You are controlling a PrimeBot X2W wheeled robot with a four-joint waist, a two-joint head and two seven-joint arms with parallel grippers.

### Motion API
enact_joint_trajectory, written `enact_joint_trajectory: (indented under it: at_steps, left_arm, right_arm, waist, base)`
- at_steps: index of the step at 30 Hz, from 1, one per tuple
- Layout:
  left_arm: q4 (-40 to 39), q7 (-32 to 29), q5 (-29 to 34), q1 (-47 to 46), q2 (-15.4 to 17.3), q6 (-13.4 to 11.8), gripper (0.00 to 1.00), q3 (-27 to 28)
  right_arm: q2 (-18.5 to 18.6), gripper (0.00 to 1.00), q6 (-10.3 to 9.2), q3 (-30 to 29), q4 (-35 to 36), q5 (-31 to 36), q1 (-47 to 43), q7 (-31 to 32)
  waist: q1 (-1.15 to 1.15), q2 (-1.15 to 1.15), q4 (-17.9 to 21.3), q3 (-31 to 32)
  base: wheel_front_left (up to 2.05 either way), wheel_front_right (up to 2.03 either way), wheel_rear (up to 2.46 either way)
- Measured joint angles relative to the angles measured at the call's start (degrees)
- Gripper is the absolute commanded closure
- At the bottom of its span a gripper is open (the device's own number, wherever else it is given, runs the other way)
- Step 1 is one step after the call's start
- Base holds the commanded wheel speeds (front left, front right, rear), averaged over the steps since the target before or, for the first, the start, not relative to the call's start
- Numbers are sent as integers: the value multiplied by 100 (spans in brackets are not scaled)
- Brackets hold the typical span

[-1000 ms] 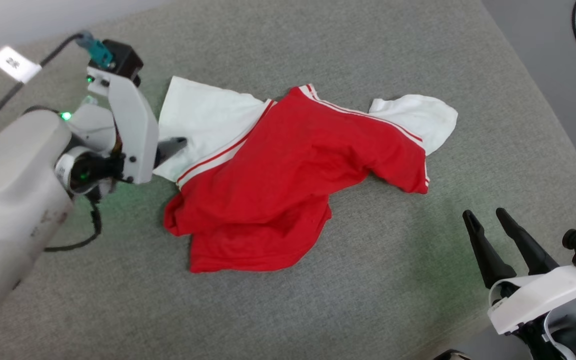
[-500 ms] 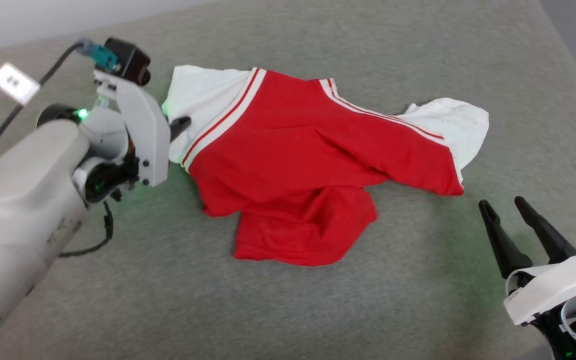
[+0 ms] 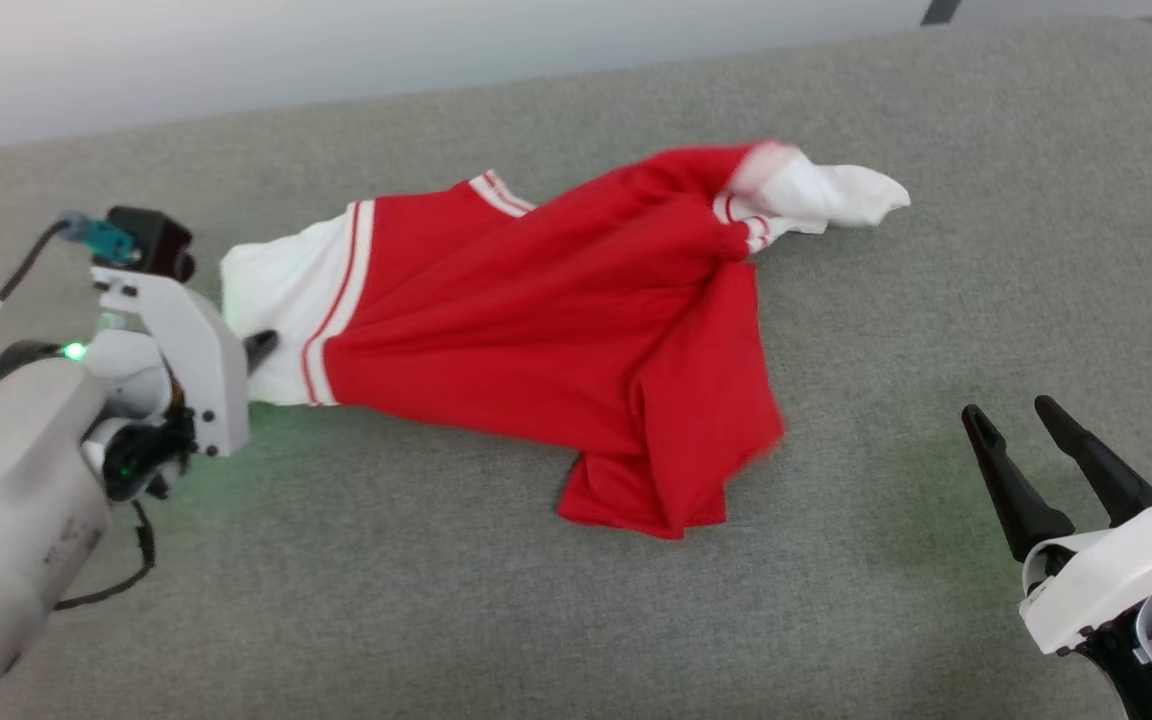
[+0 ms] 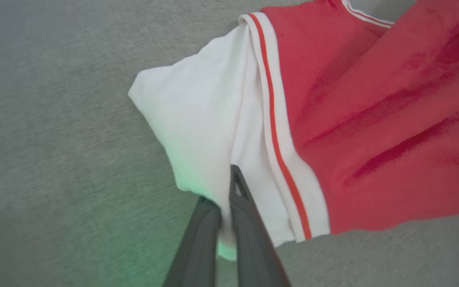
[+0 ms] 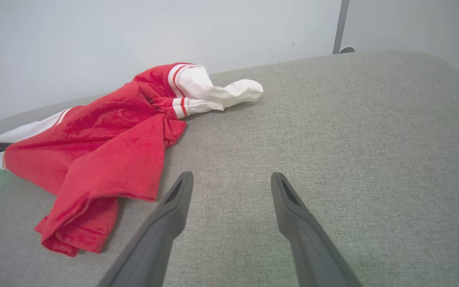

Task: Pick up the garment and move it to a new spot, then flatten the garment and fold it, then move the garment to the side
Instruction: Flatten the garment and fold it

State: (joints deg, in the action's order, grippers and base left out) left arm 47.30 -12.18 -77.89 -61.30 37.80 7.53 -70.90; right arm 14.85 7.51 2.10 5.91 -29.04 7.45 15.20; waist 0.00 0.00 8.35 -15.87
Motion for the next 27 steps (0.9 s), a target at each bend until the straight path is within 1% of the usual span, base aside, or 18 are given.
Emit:
enact_joint_trajectory:
  at_steps: [4, 7, 10, 11, 12, 13, 14, 15, 19, 24, 27]
  left_arm:
    - [291, 114, 79, -4, -29, -2, 100, -26]
    - [275, 171, 88, -2, -114, -2, 100, -57]
    - [231, 253, 156, 12, -129, -2, 84, -88]
    - [215, 271, 190, 26, -123, -2, 78, -98]
    - [214, 291, 190, 43, -123, -1, 67, -107]
    - [218, 326, 196, 63, -126, -2, 52, -116]
    - [221, 396, 240, 73, -127, -2, 12, -126]
    - [232, 461, 270, 75, -127, -2, 0, -131]
    - [215, 964, 274, 116, -118, -1, 0, -86]
    - [149, 1869, 376, 371, -85, -5, 0, -11]
    - [-51, 2401, 435, 686, -170, -118, 0, 29]
  right_arm:
    - [13, 0, 0, 4, 63, -1, -58, 54]
    - [14, 0, 0, -23, 73, -1, -147, 96]
    - [16, 0, 0, -55, 94, -2, -236, 107]
    - [19, 0, 0, -65, 94, -3, -248, 122]
    - [20, 0, 0, -69, 97, -3, -249, 124]
    - [23, 0, 0, -77, 98, -3, -251, 133]
    - [29, 0, 0, -85, 98, -3, -259, 148]
    - [43, 0, 0, -81, 101, -3, -276, 174]
    - [113, 0, 0, -1, 129, -3, -330, 303]
    - [294, 0, 0, 188, 136, 18, -338, 501]
    - [443, 0, 0, 391, 154, 80, -332, 661]
  waist:
    - [0, 0, -49, 120]
    - [0, 0, 3, 141]
    - [0, 0, 55, 157]
    - [0, 0, 65, 167]
    - [0, 0, 72, 180]
    - [0, 0, 75, 196]
    - [0, 0, 75, 215]
    - [0, 0, 72, 236]
    - [0, 0, 14, 329]
    - [0, 0, -173, 417]
    - [0, 0, -340, 461]
  base:
    - [0, 0, 0]
    - [0, 0, 0]
    - [0, 0, 0]
    - [0, 0, 0]
    - [0, 0, 0]
    - [0, 0, 0]
    - [0, 0, 0]
    - [0, 0, 0]
    - [0, 0, 0]
    - [0, 0, 0]
    - [0, 0, 0]
